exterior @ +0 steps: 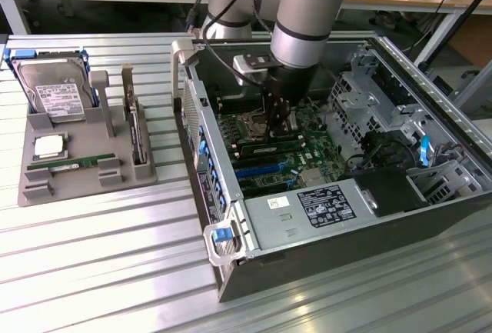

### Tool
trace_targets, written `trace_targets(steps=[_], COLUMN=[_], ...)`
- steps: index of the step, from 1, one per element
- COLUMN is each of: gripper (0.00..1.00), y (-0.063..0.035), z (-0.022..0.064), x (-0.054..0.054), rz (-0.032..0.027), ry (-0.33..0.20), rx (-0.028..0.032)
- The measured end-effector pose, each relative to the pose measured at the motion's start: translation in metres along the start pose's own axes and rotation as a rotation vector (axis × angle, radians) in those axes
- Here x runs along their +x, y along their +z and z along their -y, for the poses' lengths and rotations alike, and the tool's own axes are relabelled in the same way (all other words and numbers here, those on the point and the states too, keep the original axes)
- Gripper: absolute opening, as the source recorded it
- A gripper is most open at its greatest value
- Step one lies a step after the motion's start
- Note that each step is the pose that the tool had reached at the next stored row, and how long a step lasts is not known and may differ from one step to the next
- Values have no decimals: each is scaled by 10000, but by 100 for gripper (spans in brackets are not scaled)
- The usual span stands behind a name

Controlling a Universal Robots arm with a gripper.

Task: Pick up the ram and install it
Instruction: 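Press down the ram until it locks into place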

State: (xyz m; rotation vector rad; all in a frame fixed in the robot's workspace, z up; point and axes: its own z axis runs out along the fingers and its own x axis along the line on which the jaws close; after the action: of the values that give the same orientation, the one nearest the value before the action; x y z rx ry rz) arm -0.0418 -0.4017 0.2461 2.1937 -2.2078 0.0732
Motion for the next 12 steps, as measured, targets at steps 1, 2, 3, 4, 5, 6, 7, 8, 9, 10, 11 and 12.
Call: trace_targets(steps=[1,2,3,4,5,6,7,8,9,10,11,12], gripper=[11,11,11,11,11,11,11,11,11,11,11,11], y=[-1,-1,4,14,20,27,34,43,51,68,76,87], z=[-80,-152,-212,-249,-268,-283,-293,-302,-309,-316,-318,-321], x=[1,1,1,1,1,0,0,0,-1,-1,-2,-2], rz=[0,-1,1,2,2,1,1,0,0,0,1,-1], ry=[2,1,2,1,1,2,2,2,2,2,1,1], rx=[8,11,13,14,13,13,13,13,13,13,13,13])
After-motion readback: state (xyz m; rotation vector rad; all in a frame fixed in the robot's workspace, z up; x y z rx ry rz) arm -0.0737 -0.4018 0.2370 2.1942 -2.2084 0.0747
